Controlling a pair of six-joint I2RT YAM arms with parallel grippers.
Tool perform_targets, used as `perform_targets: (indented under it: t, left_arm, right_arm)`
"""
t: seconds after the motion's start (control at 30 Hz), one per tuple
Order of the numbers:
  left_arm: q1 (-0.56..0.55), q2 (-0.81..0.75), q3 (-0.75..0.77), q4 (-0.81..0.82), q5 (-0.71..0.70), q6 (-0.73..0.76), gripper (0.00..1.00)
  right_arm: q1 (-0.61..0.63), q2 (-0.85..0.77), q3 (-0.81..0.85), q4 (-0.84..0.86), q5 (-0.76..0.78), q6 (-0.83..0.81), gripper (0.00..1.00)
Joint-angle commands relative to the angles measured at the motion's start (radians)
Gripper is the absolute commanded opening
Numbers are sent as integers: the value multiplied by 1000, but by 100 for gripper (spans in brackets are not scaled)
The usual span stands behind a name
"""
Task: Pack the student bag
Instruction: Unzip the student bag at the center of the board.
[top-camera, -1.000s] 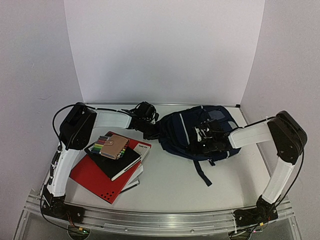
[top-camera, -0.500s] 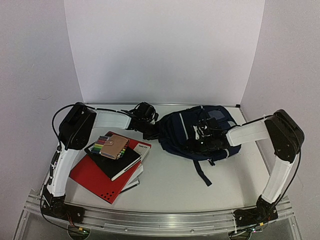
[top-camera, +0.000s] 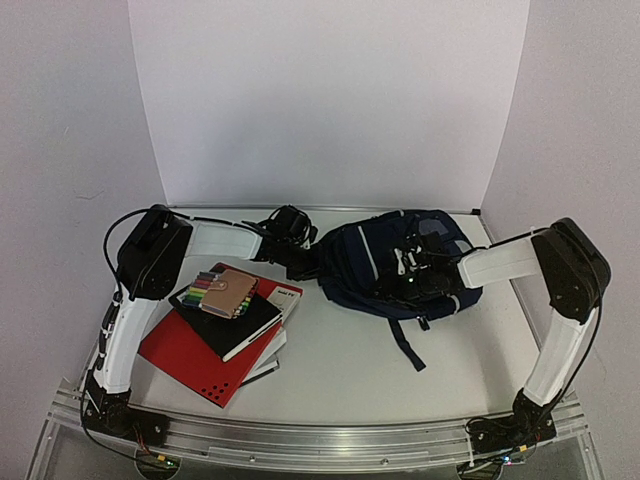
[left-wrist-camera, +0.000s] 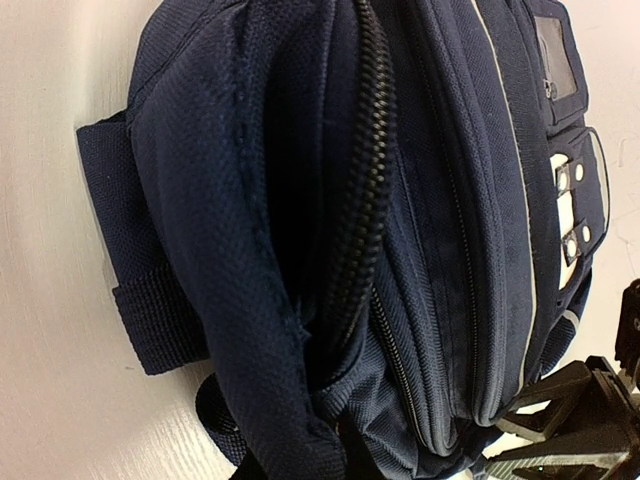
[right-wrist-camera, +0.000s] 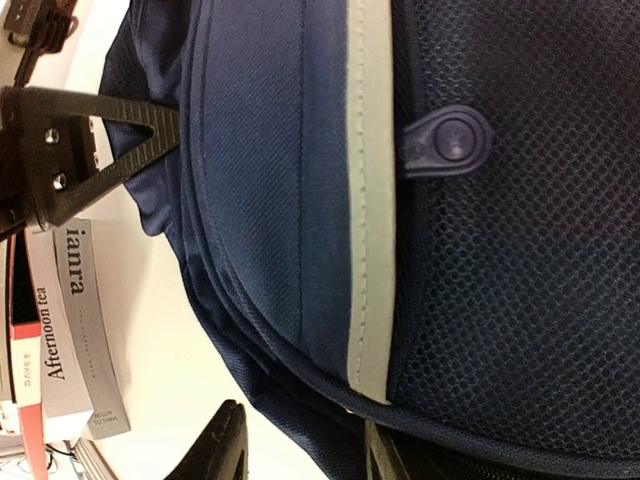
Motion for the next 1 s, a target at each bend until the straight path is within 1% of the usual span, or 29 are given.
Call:
perform_targets:
  t: [0.0,0.3,0.37,0.43,0.5,0.67,0.83,0.97]
  left_arm:
    - [-28,-64,-26,-34,47,4,1]
    - [-40,-72,-29,-34,39,12,0]
    - [-49,-72,-26,-35,35,18,0]
    - [-64,-70,-21,-35,30,17,0]
    - [-78,-68,-15,-30,23,8,0]
    - [-111,-60,2,13,20,-25,0]
    - [-144,-52,29,31,18,-36,0]
    - [-159,-49,20,48,22,-47,0]
  right_arm:
    - [-39,11,-1,53,72,39,31]
    - [-42,21,-12,50,145,58,10]
    - [-42,15,-12,44,154,59,5]
    - [-40,-6,-7,26,160,55,1]
    - [-30,-38,3,-9,179,47,1]
    - [34,-97,72,-167,271,22,1]
    - [95,-95,138,-245,275,37,1]
    - [124,-78,184,-265,249,50,1]
